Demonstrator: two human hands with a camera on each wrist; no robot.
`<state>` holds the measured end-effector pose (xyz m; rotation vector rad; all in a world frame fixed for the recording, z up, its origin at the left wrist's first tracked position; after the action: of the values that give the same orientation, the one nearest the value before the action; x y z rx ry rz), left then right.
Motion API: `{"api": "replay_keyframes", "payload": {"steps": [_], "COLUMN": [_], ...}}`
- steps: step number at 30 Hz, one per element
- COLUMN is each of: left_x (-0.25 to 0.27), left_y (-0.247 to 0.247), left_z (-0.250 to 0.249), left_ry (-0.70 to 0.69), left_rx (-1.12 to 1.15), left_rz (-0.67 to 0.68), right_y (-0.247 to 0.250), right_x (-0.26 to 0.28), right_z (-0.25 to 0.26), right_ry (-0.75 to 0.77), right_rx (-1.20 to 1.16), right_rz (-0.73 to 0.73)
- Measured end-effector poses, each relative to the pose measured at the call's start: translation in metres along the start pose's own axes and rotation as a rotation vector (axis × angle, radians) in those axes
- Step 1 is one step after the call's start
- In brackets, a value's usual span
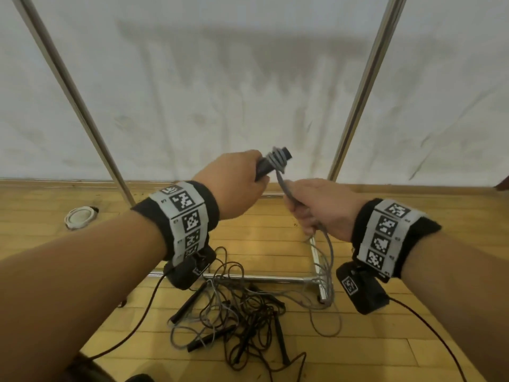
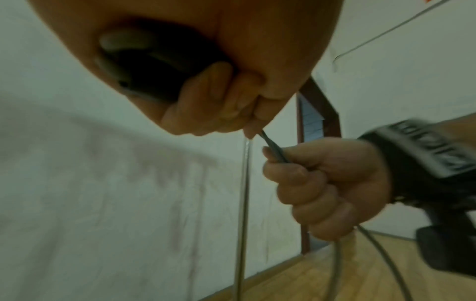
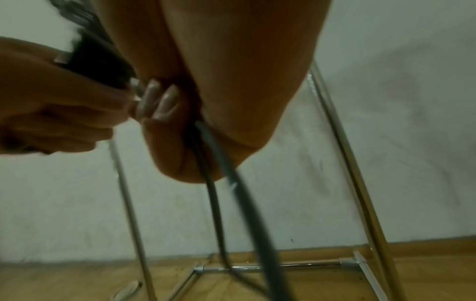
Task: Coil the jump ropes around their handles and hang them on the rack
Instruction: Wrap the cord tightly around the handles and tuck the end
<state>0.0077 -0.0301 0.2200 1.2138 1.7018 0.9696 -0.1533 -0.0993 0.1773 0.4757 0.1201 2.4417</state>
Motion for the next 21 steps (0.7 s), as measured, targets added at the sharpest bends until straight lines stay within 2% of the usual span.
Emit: {"api": "replay_keyframes", "payload": {"steps": [2,5,7,9,11,14,18,21], "left_x": [-0.009,-0.009,-0.003,0.003,0.010,0.020,0.025,0.028], "left_y": [0.000,-0.008,-0.018,-0.030,-0.040,-0.047,-0.043,-0.034], "left_z": [0.018,0.027,0.018,0.005,-0.006,-0.015,-0.024,-0.031], "left_ry": [0.120,0.172,0.117,0.016,-0.093,-0.237,-0.333,-0.393], "left_rx": [-0.080,-0.295,-0.456,-0.535,-0.536,-0.519,-0.431,-0.357], "left_rz": [0.020,0.139,0.207,0.277,0.330,0.350,0.259,0.187], "right_y": [-0.016,-0.038,-0.039,-0.030,-0.019,-0.001,0.024,0.030], "right_x": [0.002,0.010,0.015,0.019,0.022,0.022,0.017,0.015], "right_z": [0.007,0.029,0.047,0.058,0.064,0.064,0.060,0.053], "right_ry": [0.048,0.244,0.300,0.312,0.321,0.287,0.280,0.239], "right_rx": [0.328,1.073,1.291,1.385,1.370,1.161,0.916,0.591], "right_rz": [0.000,0.059,0.075,0.079,0.080,0.083,0.058,0.100]}}
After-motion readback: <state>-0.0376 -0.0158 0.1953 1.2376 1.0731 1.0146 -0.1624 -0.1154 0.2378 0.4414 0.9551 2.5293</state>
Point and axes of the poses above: each hand's wrist, its own x-axis away from the middle knuckle, its own y-axis out of the back of the hand, z = x × y, the point moved 4 cm from there along -x, towards the middle knuckle, and after that the axes turned 2 degrees about -z, right-handed, at the moved point
